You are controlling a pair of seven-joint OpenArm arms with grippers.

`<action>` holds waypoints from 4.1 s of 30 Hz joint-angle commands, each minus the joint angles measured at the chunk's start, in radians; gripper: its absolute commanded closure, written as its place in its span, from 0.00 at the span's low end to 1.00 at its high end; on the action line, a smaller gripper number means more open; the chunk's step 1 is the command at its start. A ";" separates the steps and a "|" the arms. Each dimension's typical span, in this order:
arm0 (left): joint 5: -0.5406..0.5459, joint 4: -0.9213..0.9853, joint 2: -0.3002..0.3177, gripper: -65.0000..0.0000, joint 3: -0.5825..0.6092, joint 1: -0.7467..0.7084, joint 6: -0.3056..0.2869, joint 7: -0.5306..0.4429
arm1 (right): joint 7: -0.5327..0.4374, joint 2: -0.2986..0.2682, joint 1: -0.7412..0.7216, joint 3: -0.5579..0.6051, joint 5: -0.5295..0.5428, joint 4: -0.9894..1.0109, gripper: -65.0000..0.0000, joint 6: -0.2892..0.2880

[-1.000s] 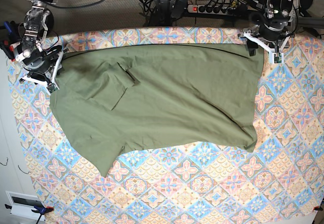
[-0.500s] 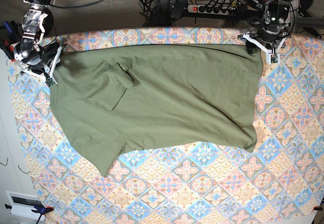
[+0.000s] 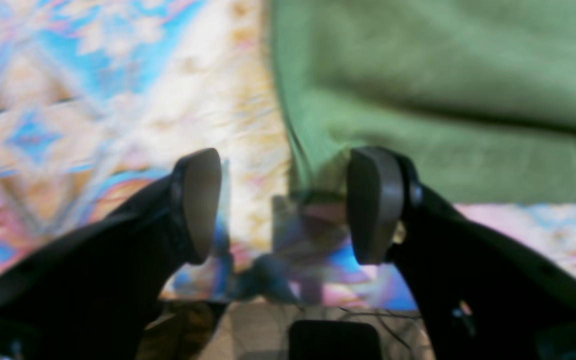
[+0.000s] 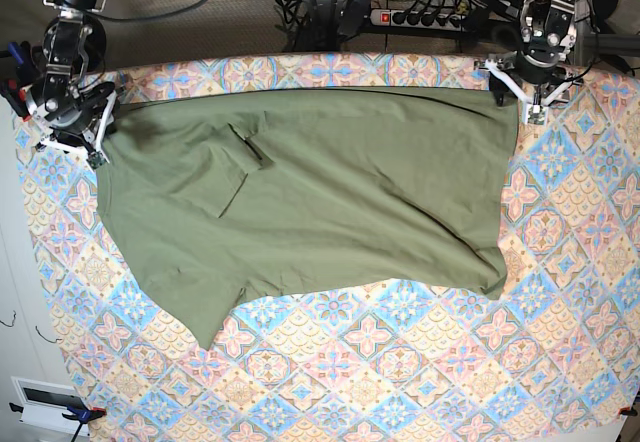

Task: Layout the t-shirt on the table in an organized manner, then fold the t-shirt properly
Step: 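Release the fabric and raise both grippers off the t-shirt, then lower both grippers to the t-shirt hem corners and grasp them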

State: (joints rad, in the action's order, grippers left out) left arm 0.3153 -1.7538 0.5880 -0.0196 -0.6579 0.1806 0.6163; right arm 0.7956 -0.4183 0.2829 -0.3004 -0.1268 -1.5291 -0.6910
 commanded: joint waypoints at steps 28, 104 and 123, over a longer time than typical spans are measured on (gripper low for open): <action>-0.029 -0.216 -0.012 0.40 -0.243 -0.171 0.040 0.116 | 0.106 -0.006 0.121 -0.164 -0.076 -0.313 0.70 -0.007; 0.080 0.641 -0.351 1.00 0.185 1.024 -0.298 0.084 | 0.114 0.120 -0.320 -0.095 -0.078 -0.250 0.70 -0.007; 0.087 0.245 -0.271 1.00 0.066 0.755 -0.298 0.080 | -0.252 0.114 -0.767 0.069 -0.078 0.585 0.69 -0.007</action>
State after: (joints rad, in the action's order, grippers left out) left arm 0.4004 -1.4887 0.3050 0.0551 0.0761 -0.1146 0.7204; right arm 0.5514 -0.2844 -0.4583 -0.2279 -0.2081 -0.9283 -0.6991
